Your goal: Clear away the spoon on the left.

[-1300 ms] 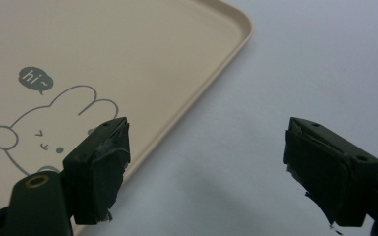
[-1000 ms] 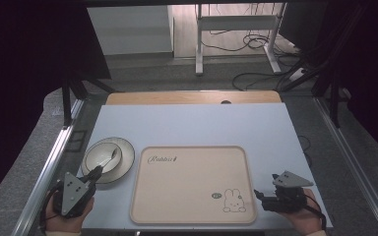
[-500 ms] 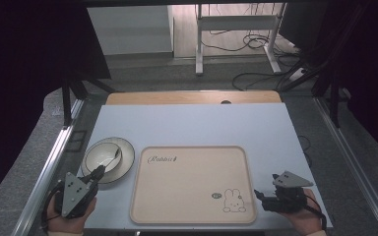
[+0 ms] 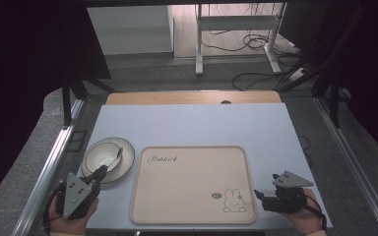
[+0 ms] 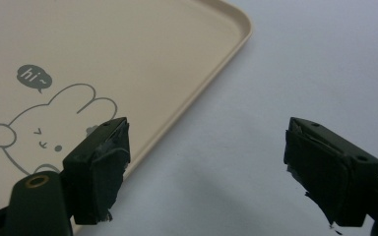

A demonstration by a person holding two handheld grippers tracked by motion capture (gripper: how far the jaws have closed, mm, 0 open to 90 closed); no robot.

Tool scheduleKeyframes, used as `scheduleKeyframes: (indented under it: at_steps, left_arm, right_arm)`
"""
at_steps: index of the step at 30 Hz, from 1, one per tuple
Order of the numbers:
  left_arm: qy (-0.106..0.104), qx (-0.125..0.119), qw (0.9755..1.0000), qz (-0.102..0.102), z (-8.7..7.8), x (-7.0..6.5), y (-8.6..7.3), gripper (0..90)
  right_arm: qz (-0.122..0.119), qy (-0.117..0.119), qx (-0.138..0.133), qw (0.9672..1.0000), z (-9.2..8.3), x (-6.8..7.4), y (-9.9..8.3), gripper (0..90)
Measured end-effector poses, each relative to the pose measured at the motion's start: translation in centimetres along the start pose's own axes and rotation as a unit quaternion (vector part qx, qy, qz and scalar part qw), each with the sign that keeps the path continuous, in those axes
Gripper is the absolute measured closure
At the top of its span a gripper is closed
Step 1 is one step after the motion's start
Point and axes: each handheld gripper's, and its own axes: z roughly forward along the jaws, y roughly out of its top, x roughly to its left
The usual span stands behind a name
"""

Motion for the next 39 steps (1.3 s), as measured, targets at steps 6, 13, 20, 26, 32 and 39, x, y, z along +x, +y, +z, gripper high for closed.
scheduleKeyframes:
  at_steps: [6,13,20,26,32,39]
  left_arm:
    - [-0.006,-0.002,1.0,0.005,0.1,-0.4,0.3,89.5]
    - [-0.008,-0.001,0.9999,0.007,0.2,-0.5,0.4,89.5]
    - [-0.013,0.0,0.9998,0.014,0.5,-0.8,0.5,89.6]
    - [-0.016,-0.004,0.9997,0.016,0.7,-1.1,0.9,89.5]
    - [-0.022,-0.015,0.9993,0.025,1.3,-1.7,1.5,89.5]
    - [-0.034,-0.015,0.9989,0.028,1.9,-2.2,1.8,89.6]
  right_arm:
    - [0.0,-0.002,-0.001,1.0,0.0,0.0,0.0,17.6]
    - [0.003,-0.006,-0.007,1.0,-0.2,-0.1,0.1,17.5]
    - [0.007,-0.003,-0.028,0.9996,-0.8,0.2,0.4,17.5]
    - [0.008,-0.004,-0.029,0.9995,-0.9,0.3,0.4,17.5]
    - [0.011,-0.005,-0.029,0.9995,-1.0,0.2,0.4,17.5]
    - [0.01,-0.006,-0.029,0.9995,-0.9,0.2,0.4,17.5]
